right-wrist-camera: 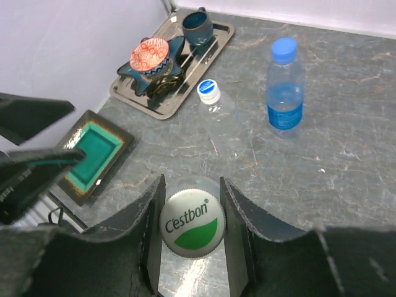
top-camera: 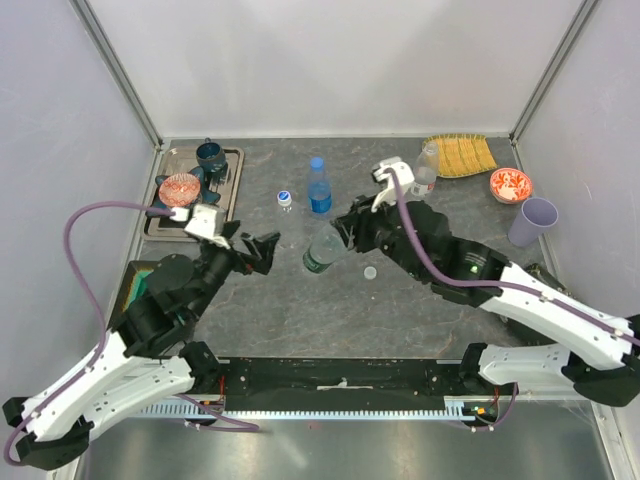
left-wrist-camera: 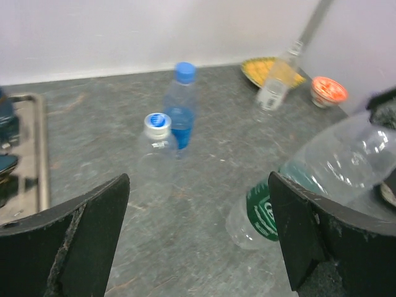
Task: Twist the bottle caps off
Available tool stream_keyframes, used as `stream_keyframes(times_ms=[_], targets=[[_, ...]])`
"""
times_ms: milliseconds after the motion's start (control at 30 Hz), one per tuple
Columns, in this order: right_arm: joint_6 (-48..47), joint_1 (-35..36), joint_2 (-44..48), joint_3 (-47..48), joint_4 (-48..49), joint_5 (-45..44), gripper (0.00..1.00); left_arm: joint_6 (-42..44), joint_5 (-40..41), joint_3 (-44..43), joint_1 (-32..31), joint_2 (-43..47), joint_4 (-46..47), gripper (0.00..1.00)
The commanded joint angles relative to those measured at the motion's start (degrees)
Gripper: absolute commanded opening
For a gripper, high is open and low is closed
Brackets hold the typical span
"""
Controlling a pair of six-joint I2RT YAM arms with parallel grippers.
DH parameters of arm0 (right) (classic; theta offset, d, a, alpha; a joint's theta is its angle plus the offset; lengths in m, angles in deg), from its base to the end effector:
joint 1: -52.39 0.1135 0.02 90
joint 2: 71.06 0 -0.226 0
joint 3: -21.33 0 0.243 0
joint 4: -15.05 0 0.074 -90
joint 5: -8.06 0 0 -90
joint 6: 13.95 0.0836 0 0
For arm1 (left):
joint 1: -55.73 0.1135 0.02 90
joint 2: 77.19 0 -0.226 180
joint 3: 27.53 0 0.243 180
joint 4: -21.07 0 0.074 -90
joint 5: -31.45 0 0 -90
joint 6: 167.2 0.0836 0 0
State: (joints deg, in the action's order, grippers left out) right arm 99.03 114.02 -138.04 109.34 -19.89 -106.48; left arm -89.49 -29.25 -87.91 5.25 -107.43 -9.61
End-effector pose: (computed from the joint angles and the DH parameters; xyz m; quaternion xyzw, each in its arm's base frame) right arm 0.1750 0.2511 0.3726 -0.1311 0.7695 0.2816 0.5580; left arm 0.1472 -0.1142 0.3479 0.0567 0.7077 -0.2012 0.6748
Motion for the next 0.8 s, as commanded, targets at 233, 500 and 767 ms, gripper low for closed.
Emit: stream_keyframes(times_ms=[233,500,767], targets=[[9.3,-10.6,8.2,1.9,-14.2,15.9,0.0,-0.5,-57.6,-12.1,7.5,-15.8,14.2,0.99],[8.5,-11.5,11.5,4.0,-12.9,24.3,0.0,-15.7,-89.3,-13.8,16.1,-28.1,27.7,1.0],[8.0,-11.5,11.8,4.8,-8.2,27.6,0.0,-13.7,-90.5,-13.7,15.6,-31.5,28.2,1.0]])
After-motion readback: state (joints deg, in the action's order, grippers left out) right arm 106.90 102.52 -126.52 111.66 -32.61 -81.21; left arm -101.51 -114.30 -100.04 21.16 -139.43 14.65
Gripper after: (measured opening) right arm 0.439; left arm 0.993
